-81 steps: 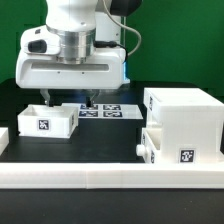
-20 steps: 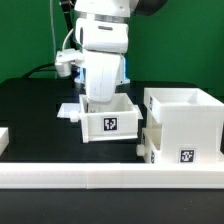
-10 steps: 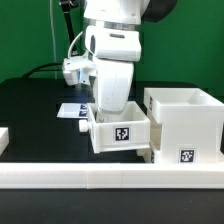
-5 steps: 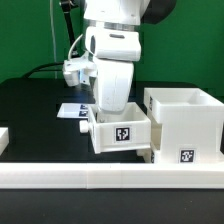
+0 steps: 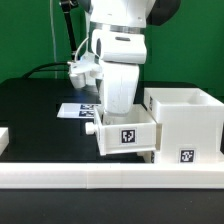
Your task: Assemble drawer
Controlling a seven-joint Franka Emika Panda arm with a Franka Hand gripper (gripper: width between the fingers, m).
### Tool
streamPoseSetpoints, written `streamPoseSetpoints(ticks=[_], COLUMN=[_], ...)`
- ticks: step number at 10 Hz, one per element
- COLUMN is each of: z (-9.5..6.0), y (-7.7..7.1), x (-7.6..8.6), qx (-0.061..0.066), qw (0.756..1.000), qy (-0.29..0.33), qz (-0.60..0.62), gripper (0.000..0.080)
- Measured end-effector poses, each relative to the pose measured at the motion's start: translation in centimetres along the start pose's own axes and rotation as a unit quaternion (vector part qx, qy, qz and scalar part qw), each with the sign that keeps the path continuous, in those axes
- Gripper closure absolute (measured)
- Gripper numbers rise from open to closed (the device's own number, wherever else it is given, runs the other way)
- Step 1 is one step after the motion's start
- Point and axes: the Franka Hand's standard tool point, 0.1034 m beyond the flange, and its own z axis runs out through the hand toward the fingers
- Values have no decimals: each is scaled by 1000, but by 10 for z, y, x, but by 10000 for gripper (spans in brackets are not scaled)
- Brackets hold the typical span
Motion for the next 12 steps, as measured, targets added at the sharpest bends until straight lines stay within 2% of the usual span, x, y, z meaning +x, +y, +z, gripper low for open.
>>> streamPoseSetpoints(ticks=[8,12], z=[0,2], y=[-2,-1], x=[1,9], qx=[0,1], qw=[1000,1000], qy=[0,3], qz=[7,6], gripper=[757,757])
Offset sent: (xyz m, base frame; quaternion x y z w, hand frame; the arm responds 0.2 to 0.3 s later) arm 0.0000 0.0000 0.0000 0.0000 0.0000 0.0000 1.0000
